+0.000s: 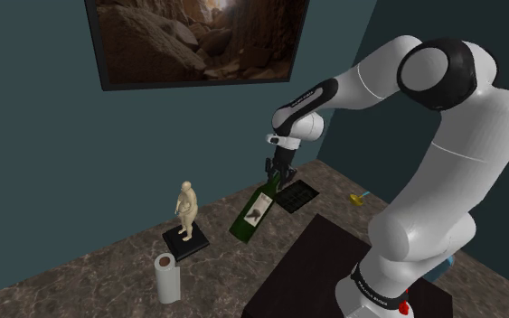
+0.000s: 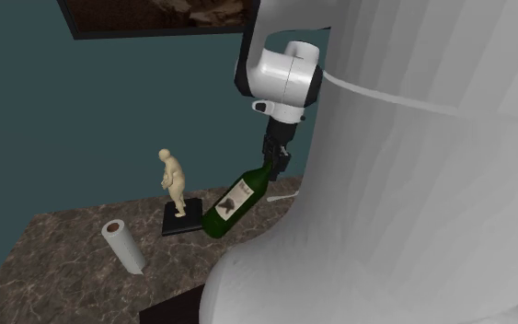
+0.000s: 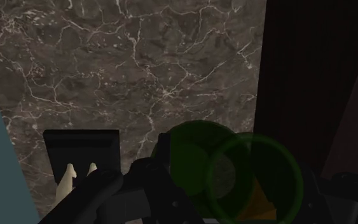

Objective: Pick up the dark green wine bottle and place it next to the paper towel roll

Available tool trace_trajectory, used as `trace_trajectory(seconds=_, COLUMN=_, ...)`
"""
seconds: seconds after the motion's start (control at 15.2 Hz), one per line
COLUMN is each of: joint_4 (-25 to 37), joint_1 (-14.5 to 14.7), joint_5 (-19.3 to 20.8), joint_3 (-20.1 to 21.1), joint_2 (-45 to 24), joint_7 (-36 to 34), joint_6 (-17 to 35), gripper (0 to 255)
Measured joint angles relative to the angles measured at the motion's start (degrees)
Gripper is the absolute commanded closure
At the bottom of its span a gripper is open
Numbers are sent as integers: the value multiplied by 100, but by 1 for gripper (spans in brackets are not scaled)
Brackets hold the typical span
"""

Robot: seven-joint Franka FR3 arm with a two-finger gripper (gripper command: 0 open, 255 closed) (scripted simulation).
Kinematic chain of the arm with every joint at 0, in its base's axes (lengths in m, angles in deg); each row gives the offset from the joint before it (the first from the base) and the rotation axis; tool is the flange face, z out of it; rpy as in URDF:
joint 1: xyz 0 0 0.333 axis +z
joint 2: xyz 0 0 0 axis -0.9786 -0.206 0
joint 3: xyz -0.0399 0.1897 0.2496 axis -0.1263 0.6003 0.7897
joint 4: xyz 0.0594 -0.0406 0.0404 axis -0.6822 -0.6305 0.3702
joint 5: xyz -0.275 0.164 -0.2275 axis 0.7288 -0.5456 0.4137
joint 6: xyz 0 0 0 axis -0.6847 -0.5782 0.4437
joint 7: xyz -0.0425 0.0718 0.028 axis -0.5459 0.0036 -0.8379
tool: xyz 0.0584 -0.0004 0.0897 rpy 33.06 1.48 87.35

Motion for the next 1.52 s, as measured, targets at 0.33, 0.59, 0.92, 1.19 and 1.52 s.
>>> trace_trajectory(seconds=0.33, joint_4=-572, joint_1=357, joint_5=-316, joint_3=353, joint_2=400, joint_7=-432, joint_6=288, gripper=255)
trace_trajectory(seconds=0.59, joint_4=-917, joint_1=712, joint_5=-619, joint_3=705, joint_2=621, joint_7=-863, joint_6=540, gripper=255)
trace_trajectory(seconds=0.92, joint_4=-1136, joint_1=1116, joint_5=-939, joint_3=1109, joint_2=832, joint_7=-1391, joint_6=714, gripper=255)
trace_trajectory(seconds=1.19, joint_4=-1174, joint_1=1515, joint_5=-1163, joint_3=1507, joint_2=800, joint_7=-1968, joint_6=968, gripper=255)
trace_trajectory(seconds=1.52, joint_4=-1112, joint_1=1943, joint_5=-1298, joint_3=1927, joint_2=668, joint_7=-2657, joint_6=1258, gripper=255)
